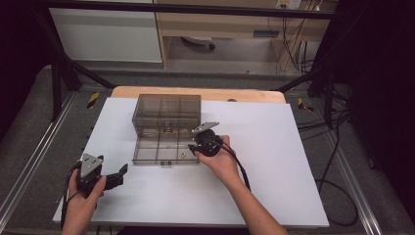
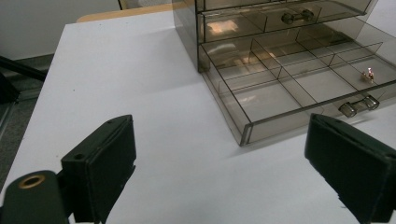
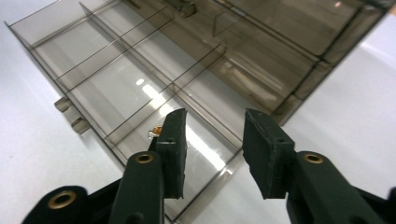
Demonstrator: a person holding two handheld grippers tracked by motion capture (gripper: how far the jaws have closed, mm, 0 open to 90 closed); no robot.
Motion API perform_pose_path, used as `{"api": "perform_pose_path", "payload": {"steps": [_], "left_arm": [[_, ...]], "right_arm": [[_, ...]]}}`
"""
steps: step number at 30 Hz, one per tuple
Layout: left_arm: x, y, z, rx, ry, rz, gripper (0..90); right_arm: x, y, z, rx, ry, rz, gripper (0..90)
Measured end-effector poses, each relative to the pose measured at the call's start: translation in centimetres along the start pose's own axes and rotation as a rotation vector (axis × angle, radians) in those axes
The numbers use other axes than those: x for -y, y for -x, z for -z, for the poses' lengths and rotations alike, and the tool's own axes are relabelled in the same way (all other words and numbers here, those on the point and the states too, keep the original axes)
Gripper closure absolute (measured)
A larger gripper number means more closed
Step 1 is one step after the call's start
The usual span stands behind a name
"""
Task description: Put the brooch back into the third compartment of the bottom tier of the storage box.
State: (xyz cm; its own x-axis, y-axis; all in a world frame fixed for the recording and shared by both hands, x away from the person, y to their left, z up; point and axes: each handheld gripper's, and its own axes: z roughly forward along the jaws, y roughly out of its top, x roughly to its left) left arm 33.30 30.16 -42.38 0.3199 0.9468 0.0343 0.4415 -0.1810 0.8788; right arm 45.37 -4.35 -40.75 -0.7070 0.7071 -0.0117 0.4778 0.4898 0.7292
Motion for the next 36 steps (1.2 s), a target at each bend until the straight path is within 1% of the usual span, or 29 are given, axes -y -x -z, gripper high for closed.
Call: {"api": "perform_pose_path", "payload": {"steps": [8, 11, 15, 20, 23, 25, 26, 28, 29, 31, 34, 36], "left_arm": [[0.0, 0.1, 0.0, -0.001, -0.008, -0.007, 9.1], [0.0, 0.2, 0.0, -0.003, -0.006, -0.008, 9.1], [0.0, 0.3, -0.1, 0.0, -0.007, -0.012, 9.1], [-0.1, 0.2, -0.2, 0.004, -0.008, -0.009, 9.0], [0.0, 0.0, -0.1, -0.005, -0.008, -0.002, 8.9], [0.1, 0.0, -0.2, -0.004, -0.014, -0.002, 8.8], [0.1, 0.0, -0.2, -0.005, -0.014, -0.002, 8.8], [0.1, 0.0, -0.3, -0.007, -0.016, -0.006, 8.7], [0.1, 0.1, -0.3, -0.008, -0.019, -0.008, 8.6], [0.1, 0.2, -0.2, -0.011, -0.02, -0.012, 8.6], [0.1, 0.3, 0.0, -0.02, -0.014, -0.013, 8.5], [0.1, 0.3, 0.0, -0.021, -0.012, -0.016, 8.4]], "right_arm": [[0.2, 0.8, 1.0, 0.041, 0.017, -0.028, 51.0], [0.5, 1.0, 1.4, 0.057, 0.019, -0.03, 48.7], [0.7, 1.6, 2.1, 0.079, 0.028, -0.04, 43.1], [0.9, 2.3, 2.8, 0.105, 0.034, -0.067, 25.2], [0.9, 2.9, 3.3, 0.107, 0.034, -0.093, 14.2], [0.7, 3.3, 3.8, 0.092, 0.028, -0.126, 8.7], [0.7, 3.5, 4.2, 0.091, 0.032, -0.136, 7.7], [0.6, 3.9, 4.9, 0.117, 0.051, -0.132, 5.7], [0.6, 4.1, 5.1, 0.121, 0.059, -0.137, 5.0], [0.8, 4.3, 5.5, 0.134, 0.077, -0.131, 3.5], [1.3, 4.6, 6.0, 0.175, 0.077, -0.103, 3.7], [1.5, 4.8, 6.4, 0.191, 0.08, -0.108, 3.9]]}}
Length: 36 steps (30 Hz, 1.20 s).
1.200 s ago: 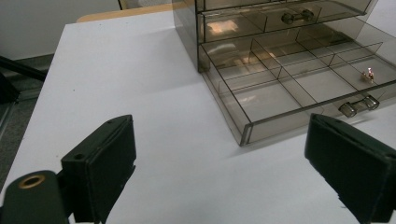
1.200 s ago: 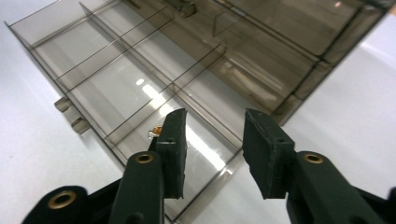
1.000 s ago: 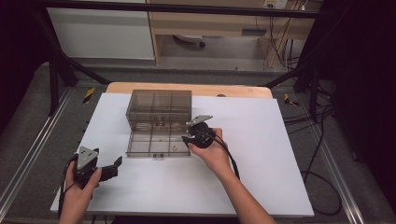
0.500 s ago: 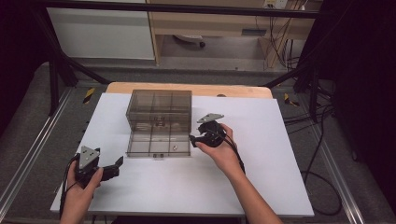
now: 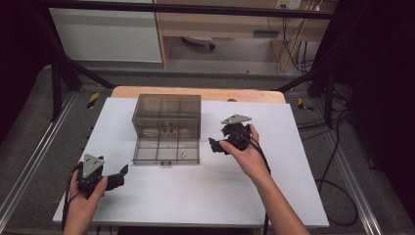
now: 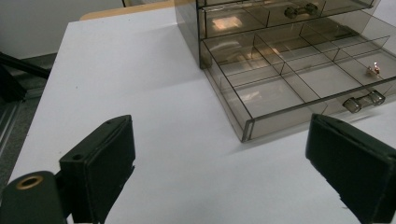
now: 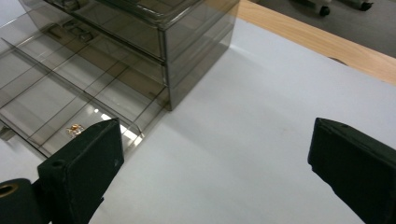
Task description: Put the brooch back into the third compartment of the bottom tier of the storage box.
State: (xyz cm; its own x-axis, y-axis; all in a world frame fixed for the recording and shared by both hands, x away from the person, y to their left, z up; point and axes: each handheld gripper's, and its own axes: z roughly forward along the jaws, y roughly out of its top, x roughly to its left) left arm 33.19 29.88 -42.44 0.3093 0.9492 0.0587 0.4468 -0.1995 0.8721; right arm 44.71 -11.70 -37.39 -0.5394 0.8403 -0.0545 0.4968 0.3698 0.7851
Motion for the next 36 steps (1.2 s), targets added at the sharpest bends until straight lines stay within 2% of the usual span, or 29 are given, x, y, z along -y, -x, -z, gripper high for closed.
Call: {"api": "perform_pose_path", "payload": {"steps": [3, 10, 14, 21, 27, 36], "left_arm": [[-0.1, 0.0, -0.2, 0.004, -0.002, -0.002, 8.3], [-0.1, 0.0, -0.3, 0.014, -0.003, 0.001, 8.2], [0.0, -0.2, -0.2, 0.009, 0.0, 0.012, 8.1], [0.0, -0.2, -0.1, 0.006, 0.002, 0.008, 8.1], [-0.1, 0.0, -0.2, 0.011, 0.0, 0.002, 8.0], [0.0, -0.2, 0.0, 0.016, 0.0, 0.013, 7.8]], "right_arm": [[0.1, 0.7, 0.9, -0.012, 0.013, 0.022, 3.5], [0.5, 2.3, 1.7, -0.003, 0.038, 0.002, 4.2], [0.7, 2.9, 1.9, -0.002, 0.048, -0.012, 4.5], [1.0, 3.8, 2.7, 0.003, 0.075, -0.032, 4.8], [2.0, 4.7, 3.4, 0.008, 0.075, -0.037, 5.0], [4.5, 6.5, 4.0, 0.006, 0.104, -0.104, 5.1]]}}
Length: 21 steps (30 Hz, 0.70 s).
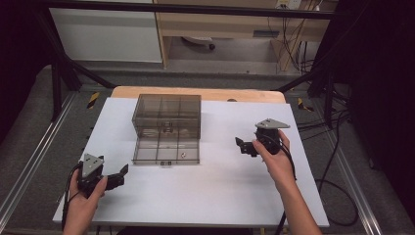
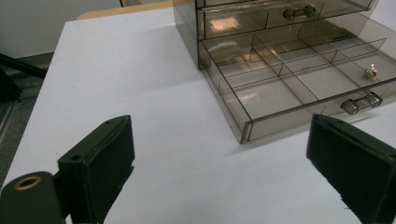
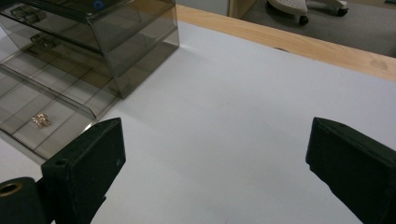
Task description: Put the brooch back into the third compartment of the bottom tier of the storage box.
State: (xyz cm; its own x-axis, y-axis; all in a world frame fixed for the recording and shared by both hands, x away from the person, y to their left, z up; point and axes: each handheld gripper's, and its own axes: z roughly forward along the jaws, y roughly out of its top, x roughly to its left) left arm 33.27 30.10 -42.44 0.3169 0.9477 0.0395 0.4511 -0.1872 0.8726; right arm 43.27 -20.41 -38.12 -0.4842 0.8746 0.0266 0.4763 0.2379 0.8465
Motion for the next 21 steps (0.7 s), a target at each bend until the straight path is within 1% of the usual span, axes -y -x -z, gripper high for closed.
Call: {"api": "perform_pose_path", "payload": {"steps": [4, 8, 12, 14, 18, 20, 21], "left_arm": [[0.0, 0.0, -0.1, 0.002, -0.003, -0.002, 7.7], [-0.2, 0.3, -0.1, 0.006, -0.005, -0.006, 7.7], [-0.3, 0.6, -0.1, 0.013, -0.003, -0.017, 7.6], [-0.3, 0.7, -0.2, 0.018, -0.01, -0.026, 6.7], [-0.3, 0.6, -0.1, 0.023, -0.005, -0.019, 6.4], [-0.3, 0.6, 0.0, 0.028, -0.004, -0.019, 6.3], [-0.3, 0.6, 0.1, 0.03, -0.002, -0.018, 6.2]], "right_arm": [[1.1, 0.7, 0.6, 0.012, 0.007, -0.032, 5.6], [2.4, 1.3, 1.1, 0.012, 0.003, -0.049, 6.0], [3.7, 1.4, 1.4, 0.005, -0.002, -0.063, 6.2], [4.5, 1.4, 1.5, -0.005, -0.008, -0.07, 6.1], [5.8, 1.4, 1.4, -0.015, -0.023, -0.093, 5.7], [6.4, 1.4, 1.3, -0.019, -0.037, -0.087, 5.1], [6.6, 1.4, 1.3, -0.021, -0.045, -0.094, 5.1]]}}
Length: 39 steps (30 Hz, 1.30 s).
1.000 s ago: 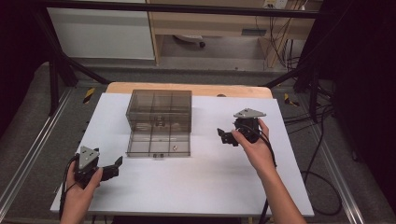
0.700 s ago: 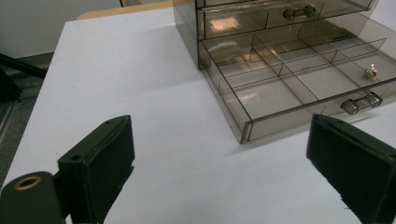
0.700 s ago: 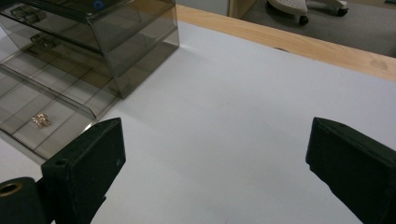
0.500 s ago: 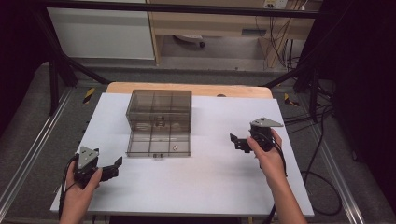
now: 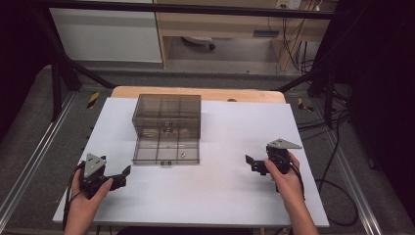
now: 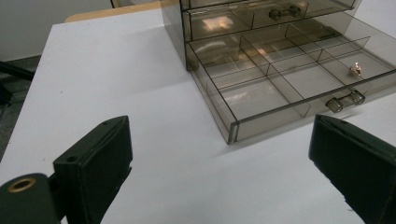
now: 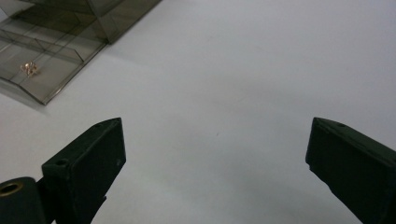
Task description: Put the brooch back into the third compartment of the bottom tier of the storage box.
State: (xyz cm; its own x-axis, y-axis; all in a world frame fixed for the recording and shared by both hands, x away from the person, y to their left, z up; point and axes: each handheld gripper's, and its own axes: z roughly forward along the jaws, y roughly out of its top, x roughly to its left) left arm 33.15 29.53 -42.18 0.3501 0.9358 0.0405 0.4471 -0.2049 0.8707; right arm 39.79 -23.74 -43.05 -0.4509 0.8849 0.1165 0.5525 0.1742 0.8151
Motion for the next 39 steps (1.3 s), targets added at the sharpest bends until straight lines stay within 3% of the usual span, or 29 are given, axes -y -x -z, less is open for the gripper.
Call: {"api": "perform_pose_path", "payload": {"steps": [4, 20, 28, 34, 39], "left_arm": [[-0.1, 0.0, 0.1, 0.003, 0.008, 0.007, 5.2], [-0.3, 0.9, 0.0, 0.043, -0.019, -0.013, 7.5], [-0.4, 1.6, 0.2, 0.073, -0.029, -0.045, 15.9], [-0.5, 2.6, 0.2, 0.093, -0.052, -0.065, 22.4], [-0.5, 3.3, 0.3, 0.11, -0.053, -0.064, 37.8]], "right_arm": [[0.7, -0.1, 0.0, 0.004, -0.027, -0.023, 4.9], [2.8, -1.5, 0.4, -0.029, -0.069, 0.004, 2.9], [3.3, -2.3, 0.4, -0.045, -0.096, 0.034, 3.2], [3.5, -3.3, 0.0, -0.058, -0.134, 0.089, 3.5], [3.6, -3.8, -0.2, -0.068, -0.153, 0.121, 3.6]]}}
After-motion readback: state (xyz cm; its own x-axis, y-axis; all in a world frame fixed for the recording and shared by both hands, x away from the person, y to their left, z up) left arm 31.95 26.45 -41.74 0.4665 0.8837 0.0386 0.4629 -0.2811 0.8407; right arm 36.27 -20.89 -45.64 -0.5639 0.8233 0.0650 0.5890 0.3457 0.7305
